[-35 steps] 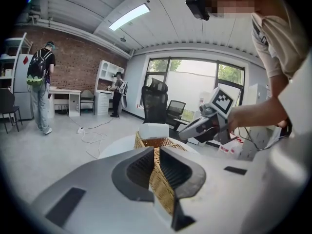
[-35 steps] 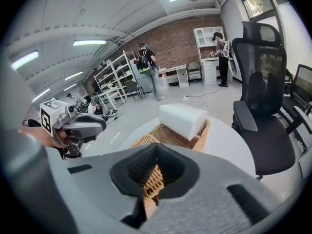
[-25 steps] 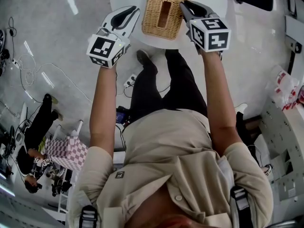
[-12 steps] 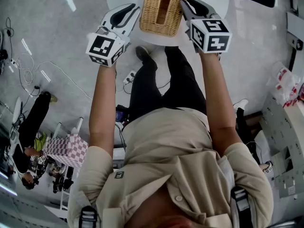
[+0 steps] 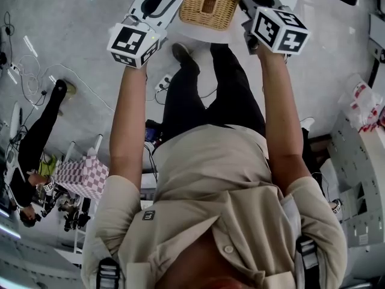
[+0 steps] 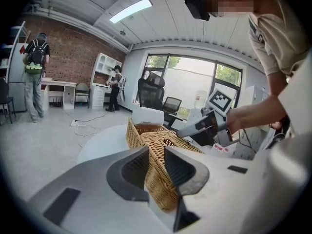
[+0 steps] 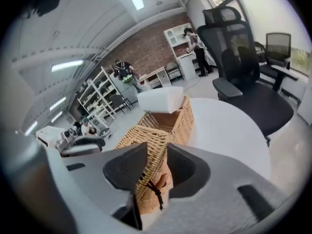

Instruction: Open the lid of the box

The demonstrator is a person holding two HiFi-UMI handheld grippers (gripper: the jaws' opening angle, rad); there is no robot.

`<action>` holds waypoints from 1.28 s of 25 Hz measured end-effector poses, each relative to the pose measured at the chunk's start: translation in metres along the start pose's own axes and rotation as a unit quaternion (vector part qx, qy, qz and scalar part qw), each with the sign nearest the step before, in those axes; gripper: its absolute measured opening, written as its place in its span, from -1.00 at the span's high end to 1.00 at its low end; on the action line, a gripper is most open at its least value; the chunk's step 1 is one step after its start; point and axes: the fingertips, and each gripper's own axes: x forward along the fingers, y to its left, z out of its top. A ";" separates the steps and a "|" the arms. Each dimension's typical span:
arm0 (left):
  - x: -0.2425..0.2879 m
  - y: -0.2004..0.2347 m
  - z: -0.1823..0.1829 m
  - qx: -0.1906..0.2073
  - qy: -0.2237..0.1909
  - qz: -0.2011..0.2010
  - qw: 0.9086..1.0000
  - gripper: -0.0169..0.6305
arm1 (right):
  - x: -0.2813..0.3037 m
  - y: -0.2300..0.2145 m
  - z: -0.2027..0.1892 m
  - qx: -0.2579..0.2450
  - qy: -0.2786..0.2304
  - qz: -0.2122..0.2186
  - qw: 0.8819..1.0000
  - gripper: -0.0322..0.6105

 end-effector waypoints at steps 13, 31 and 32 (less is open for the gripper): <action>-0.001 -0.011 -0.003 -0.012 0.001 -0.022 1.000 0.73 | -0.010 0.009 0.018 0.172 -0.045 0.092 0.980 0.52; -0.028 -0.044 0.029 0.062 -0.042 -0.036 0.997 0.57 | -0.032 0.034 0.047 0.166 -0.077 0.128 0.975 0.53; -0.030 -0.048 0.030 0.071 -0.038 -0.038 0.996 0.56 | -0.033 0.035 0.049 0.165 -0.078 0.129 0.975 0.53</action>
